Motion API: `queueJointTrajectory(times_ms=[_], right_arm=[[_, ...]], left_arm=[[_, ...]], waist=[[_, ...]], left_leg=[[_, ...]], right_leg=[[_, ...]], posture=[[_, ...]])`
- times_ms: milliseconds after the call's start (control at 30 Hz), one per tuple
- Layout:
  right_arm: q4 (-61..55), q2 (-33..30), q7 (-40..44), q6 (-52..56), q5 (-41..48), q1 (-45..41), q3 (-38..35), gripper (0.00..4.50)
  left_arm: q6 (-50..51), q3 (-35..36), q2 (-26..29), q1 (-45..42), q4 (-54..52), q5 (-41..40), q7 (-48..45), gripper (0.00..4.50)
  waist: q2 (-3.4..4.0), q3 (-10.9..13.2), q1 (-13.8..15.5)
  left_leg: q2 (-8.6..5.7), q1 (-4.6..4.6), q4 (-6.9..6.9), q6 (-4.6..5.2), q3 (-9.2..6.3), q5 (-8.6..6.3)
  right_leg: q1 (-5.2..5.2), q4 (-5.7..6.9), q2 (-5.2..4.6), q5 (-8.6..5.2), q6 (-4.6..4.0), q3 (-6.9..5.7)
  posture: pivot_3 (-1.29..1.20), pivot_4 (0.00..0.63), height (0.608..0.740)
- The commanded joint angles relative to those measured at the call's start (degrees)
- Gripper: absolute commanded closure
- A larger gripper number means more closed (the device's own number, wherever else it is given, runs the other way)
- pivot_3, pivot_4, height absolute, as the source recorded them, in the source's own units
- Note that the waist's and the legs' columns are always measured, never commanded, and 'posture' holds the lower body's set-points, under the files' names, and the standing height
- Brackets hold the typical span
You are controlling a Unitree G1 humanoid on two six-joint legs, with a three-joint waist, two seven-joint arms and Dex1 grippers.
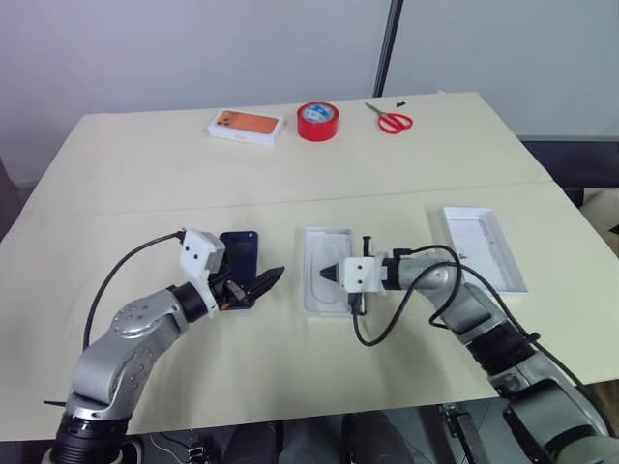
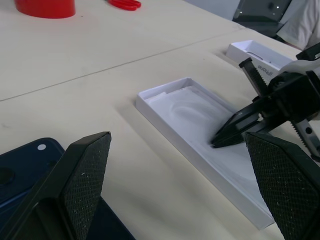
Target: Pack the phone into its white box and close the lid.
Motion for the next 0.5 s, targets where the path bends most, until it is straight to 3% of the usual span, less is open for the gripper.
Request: queueJointTrajectory(times_ms=[33,200,333,500], right_arm=[[2.11,0.47,-2.3,-0.02,-2.03,0.9,-0.47,4.44],[4.15,-0.05,-4.54,-1.18,-3.44,0.19,-0.72,4.44],[1.13,-0.85,1.52,1.98,0.08,2.6,0.32,4.44],[-3.26,1.77,0.63,6.72,4.26,3.42,-3.38,4.44]], left_arm=[[-0.43,0.38,-0.27,-0.73,-1.4,0.62,0.18,0.0],[0.51,0.43,-1.04,-1.83,-0.8,0.2,0.51,0.0],[4.56,0.5,-1.0,-1.64,-1.18,-2.71,-0.19,0.0],[9.92,6.45,0.05,-2.95,2.27,-8.6,-0.08,0.0]], waist=[[0.0,0.0,0.01],[0.0,0.0,0.09],[0.0,-0.01,0.19],[0.0,0.0,0.06]], left_leg=[[0.0,0.0,0.0,0.0,0.0,0.0],[0.0,0.01,0.01,0.0,0.0,0.0],[-0.01,0.01,0.06,0.01,-0.01,0.0],[0.01,0.01,0.04,0.02,-0.05,-0.01]], right_leg=[[0.0,0.0,0.0,0.0,0.0,0.0],[0.02,0.0,0.0,0.0,0.0,-0.01],[0.07,0.0,-0.02,0.0,0.0,-0.01],[0.07,-0.02,-0.01,0.0,0.0,0.0]], posture=[[0.0,0.15,0.74],[0.0,0.15,0.74],[0.0,0.15,0.74],[0.0,0.15,0.74]])
